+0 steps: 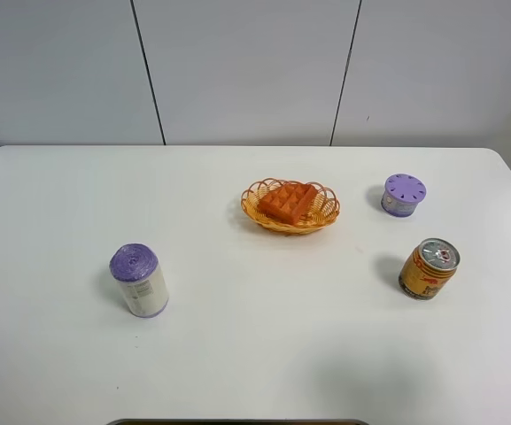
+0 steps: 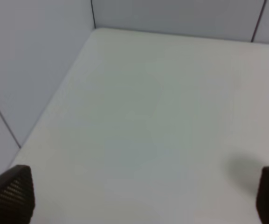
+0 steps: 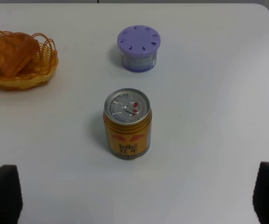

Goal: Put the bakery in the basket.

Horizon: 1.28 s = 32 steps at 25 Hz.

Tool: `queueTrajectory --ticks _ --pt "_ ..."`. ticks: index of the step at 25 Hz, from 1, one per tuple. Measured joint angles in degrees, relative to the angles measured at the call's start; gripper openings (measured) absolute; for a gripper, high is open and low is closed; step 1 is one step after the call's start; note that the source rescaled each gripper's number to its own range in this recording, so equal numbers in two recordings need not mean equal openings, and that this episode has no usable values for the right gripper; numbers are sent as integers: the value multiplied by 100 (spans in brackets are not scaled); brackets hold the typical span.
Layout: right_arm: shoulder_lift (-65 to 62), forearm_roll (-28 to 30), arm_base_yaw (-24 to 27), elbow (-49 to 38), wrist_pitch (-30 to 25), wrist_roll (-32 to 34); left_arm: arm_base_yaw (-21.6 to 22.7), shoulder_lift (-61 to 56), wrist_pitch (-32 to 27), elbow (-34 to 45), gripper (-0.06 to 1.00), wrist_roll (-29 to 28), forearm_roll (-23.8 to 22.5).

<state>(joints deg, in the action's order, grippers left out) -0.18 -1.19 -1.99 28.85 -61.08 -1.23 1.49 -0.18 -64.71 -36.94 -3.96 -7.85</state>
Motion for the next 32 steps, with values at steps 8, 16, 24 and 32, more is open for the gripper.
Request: queueTrajectory --ticks 8,16,24,32 --pt "0 0 0 0 0 0 11 0 156 643 92 -5 248" --pt "0 0 0 0 0 0 18 -19 353 785 92 -18 456" --pt "0 0 0 0 0 0 18 -19 398 785 92 -18 484" --pt "0 0 0 0 0 0 -26 -19 398 785 92 -18 484"
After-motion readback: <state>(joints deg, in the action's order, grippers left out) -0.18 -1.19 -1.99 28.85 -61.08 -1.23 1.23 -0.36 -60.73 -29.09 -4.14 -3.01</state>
